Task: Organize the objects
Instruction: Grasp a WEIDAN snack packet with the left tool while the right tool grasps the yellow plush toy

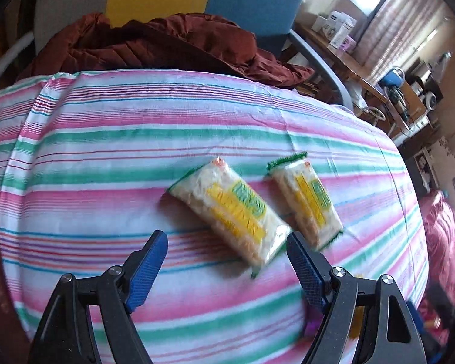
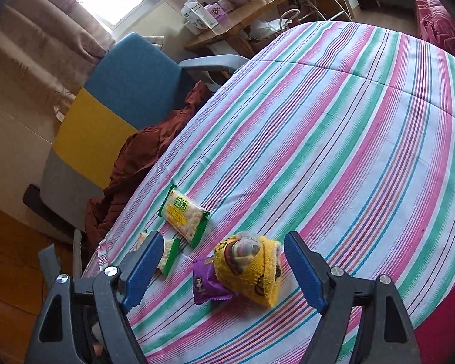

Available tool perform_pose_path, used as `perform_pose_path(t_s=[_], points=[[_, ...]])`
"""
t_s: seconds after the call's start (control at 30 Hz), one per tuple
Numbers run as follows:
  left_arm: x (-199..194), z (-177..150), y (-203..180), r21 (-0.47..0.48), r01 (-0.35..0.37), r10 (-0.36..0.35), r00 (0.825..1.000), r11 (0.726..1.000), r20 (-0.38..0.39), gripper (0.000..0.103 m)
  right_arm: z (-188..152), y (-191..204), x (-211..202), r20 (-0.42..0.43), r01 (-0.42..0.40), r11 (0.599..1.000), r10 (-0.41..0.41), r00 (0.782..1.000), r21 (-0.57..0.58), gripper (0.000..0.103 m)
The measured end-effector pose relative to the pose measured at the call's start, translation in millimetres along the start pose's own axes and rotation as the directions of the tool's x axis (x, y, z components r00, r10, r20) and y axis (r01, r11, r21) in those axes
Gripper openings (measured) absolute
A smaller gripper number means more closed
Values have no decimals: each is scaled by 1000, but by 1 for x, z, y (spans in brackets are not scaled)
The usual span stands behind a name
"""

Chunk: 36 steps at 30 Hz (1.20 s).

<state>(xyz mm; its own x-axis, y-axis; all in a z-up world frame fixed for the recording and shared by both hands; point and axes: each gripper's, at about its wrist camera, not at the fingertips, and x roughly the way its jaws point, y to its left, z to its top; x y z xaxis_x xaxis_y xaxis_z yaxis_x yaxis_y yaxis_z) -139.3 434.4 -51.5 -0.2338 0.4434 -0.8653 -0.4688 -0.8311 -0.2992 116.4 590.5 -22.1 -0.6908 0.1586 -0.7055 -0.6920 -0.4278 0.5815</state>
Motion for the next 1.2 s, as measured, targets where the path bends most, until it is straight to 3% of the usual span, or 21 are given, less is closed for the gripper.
perform_pose_path(t_s=[0.2,0.37,0.53,0.7,0.8,0.83,0.87,1.0,1.2], points=[[32,21,-5,-67,-43,41,999,997,-27,84,0,-10,9,-39,36,999,-35,999,33,83],[42,19,-25,87,-117,117,993,989,3,91,-2,-12,22,-99,90,996,-88,991,21,83],[38,-5,-31,254,-184,174,983,950,62,81,-7,-8,36,-151,136,990,-139,979,-28,83],[18,-22,-16,294,-153,137,988,944,75,51,-11,-2,48,-191,169,981,-184,964,-92,83],[8,-36,-6,301,-112,97,993,947,62,50,-15,3,57,-220,190,971,-218,951,-144,80],[3,-44,-5,313,-109,93,993,944,66,50,-17,5,60,-228,198,966,-232,945,-165,75],[-2,-53,-2,327,-109,90,993,939,73,50,-18,5,62,-236,194,965,-232,944,-173,59],[-20,-85,5,352,-77,49,995,933,89,50,-18,8,57,-212,190,964,-229,950,-188,47],[-49,-141,17,392,-20,-25,994,920,109,50,-12,9,38,-121,201,962,-226,967,-184,45]])
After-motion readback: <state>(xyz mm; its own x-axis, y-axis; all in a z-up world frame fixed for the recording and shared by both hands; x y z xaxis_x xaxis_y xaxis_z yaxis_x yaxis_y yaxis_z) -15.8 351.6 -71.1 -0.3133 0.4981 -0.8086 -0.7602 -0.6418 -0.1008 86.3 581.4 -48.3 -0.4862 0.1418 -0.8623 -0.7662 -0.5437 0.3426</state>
